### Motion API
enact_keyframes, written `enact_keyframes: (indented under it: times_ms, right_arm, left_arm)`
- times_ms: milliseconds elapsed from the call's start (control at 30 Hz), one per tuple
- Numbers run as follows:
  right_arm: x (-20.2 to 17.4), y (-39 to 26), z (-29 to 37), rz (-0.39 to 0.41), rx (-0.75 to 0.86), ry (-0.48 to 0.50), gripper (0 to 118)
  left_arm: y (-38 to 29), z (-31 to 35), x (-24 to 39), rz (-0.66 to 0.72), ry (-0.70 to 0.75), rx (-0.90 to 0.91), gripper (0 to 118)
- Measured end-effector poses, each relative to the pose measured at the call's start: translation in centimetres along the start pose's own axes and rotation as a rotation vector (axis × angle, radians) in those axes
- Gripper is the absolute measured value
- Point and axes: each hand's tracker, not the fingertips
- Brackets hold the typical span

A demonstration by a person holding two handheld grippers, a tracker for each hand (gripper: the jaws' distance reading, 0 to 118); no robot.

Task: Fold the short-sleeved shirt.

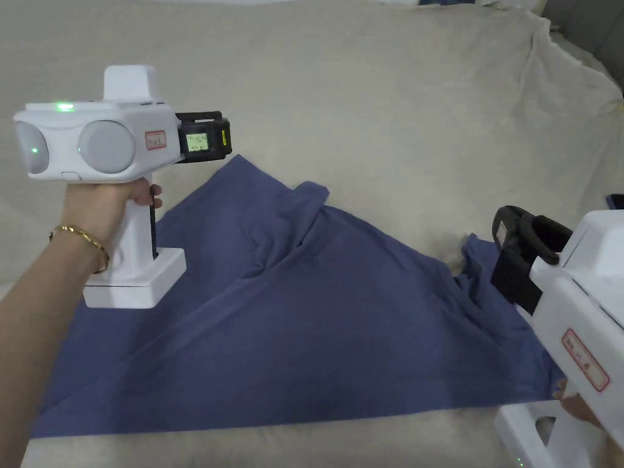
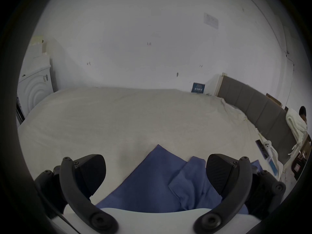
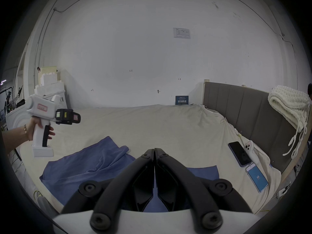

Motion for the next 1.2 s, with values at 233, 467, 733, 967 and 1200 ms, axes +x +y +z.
enact_keyframes:
  times_ms: [233,467,733,967,1200]
  right_arm:
    - [0.8,-0.7,-2.9,-0.006,-0.048,-0.034,0]
    - [1.4,-2.6,-4.5,0.038,-0.138,-0.049,0]
    - [2.0,-3.3,-4.6,0.024,-0.164,-0.079,0]
    - [0.7,-0.2,-0.9,0.015,-0.156,-0.106,0]
    - [1.4,1.2,0.2,-0.021,-0.163,-0.139,0]
  left_arm:
    - [1.4,-11.2,1.2,-0.149,0.032,-0.251,117]
    - [1.5,-19.1,1.3,-0.134,0.083,-0.361,100]
    - [-0.2,-23.4,1.9,-0.126,0.056,-0.508,61]
    - [-0.2,-22.6,2.5,-0.162,0.042,-0.545,0]
    - [0.7,-19.0,2.9,-0.119,0.053,-0.362,0]
